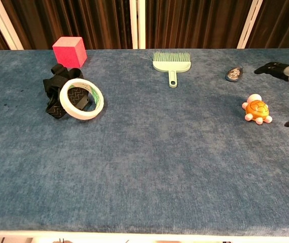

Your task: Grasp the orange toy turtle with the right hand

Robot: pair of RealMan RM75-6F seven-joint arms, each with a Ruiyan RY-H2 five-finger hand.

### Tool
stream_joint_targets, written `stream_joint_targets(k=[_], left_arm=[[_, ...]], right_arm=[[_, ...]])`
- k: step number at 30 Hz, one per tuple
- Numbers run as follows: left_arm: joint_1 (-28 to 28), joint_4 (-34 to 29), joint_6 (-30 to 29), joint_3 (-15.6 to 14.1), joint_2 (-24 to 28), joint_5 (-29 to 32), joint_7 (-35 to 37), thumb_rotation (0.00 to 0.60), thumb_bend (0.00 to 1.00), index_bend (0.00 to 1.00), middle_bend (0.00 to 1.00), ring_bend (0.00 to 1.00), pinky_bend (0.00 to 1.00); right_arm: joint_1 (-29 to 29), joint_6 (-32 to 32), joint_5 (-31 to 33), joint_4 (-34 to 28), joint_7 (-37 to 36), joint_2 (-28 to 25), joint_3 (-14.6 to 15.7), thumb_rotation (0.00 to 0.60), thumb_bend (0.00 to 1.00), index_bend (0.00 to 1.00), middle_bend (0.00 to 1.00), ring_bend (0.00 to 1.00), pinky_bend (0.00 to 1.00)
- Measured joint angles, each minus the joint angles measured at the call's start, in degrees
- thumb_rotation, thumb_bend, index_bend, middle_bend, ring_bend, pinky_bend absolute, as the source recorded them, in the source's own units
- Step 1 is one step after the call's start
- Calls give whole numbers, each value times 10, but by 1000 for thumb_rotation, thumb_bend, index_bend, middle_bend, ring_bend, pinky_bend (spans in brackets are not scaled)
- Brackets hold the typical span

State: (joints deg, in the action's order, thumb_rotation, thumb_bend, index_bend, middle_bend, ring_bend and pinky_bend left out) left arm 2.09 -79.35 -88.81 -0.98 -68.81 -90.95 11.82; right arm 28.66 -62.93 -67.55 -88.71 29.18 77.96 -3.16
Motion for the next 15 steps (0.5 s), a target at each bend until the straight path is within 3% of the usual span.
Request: stream_joint_targets(k=[4, 5, 8, 9, 10, 12, 13, 15], left_arm=[[-1, -8, -6, 0, 2, -3, -5, 600, 0, 69, 36, 0, 53], [-2, -10, -8, 0, 3, -4, -7, 600, 0, 69, 36, 0, 53], [-4, -18, -12, -1, 7, -5, -12, 600, 0, 69, 36, 0, 53], [-5, -20, -14, 0, 9, -5, -14, 600, 0, 69, 37, 0, 53], [-6, -23, -16, 0, 10, -5, -15, 600, 0, 69, 37, 0, 52], [-8, -24, -18, 0, 12, -4, -16, 600, 0, 69, 36, 0, 52], [-9, -23, -18, 0, 12, -3, -16, 600, 0, 69, 36, 0, 52], [-10, -22, -18, 0, 11, -2, -16, 600, 0, 69, 36, 0, 51]], right_arm=[[-22, -29, -14, -21, -6, -20, 13, 600, 0, 0, 0, 758, 913], [-32, -44, -24, -24, -12, -25, 17, 600, 0, 0, 0, 705, 856], [-64, -93, -56, -25, -45, -35, 32, 600, 0, 0, 0, 373, 669], [-76, -110, -68, -23, -59, -37, 36, 600, 0, 0, 0, 191, 550], [-88, -129, -79, -18, -75, -39, 41, 600, 0, 0, 0, 116, 448], [-117, -176, -103, 1, -122, -41, 52, 600, 0, 0, 0, 2, 106], [-130, -196, -112, 12, -144, -41, 57, 600, 0, 0, 0, 0, 32], [-161, -238, -130, 43, -200, -39, 65, 600, 0, 0, 0, 0, 0]])
